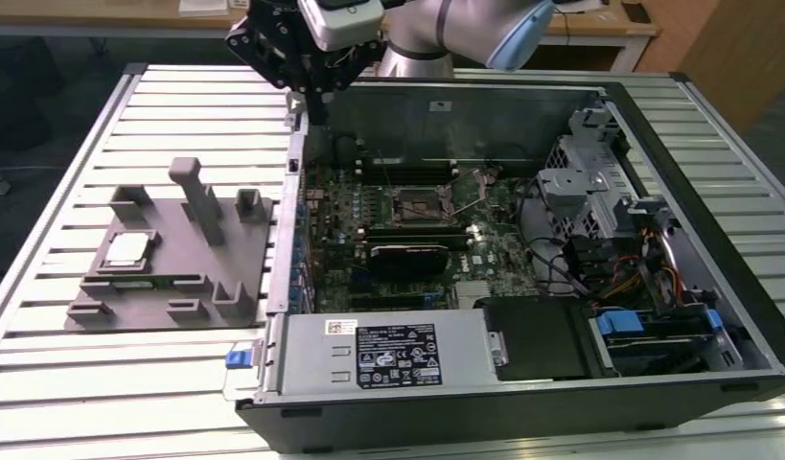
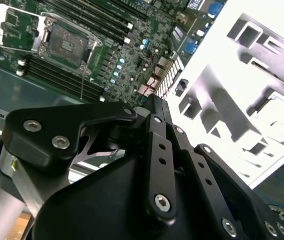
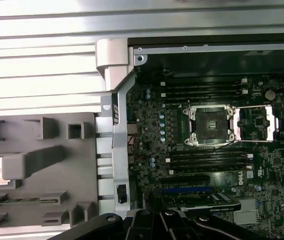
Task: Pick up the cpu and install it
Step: 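Reach for the cpu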
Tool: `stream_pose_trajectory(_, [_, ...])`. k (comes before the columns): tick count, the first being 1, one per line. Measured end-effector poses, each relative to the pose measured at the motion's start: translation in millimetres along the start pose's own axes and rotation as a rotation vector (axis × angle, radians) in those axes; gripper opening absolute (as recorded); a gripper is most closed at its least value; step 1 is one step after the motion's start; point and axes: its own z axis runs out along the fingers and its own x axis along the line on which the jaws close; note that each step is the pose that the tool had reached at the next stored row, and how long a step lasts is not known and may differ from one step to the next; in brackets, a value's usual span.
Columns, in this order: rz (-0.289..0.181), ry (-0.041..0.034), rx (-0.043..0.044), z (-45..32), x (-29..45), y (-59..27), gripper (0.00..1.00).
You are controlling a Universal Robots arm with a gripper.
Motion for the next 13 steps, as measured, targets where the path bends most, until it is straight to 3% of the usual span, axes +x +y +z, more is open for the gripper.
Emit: stream_pose_trajectory(13, [0.0, -0.0002, 0.0, -0.4, 15.0, -1.1, 0.11])
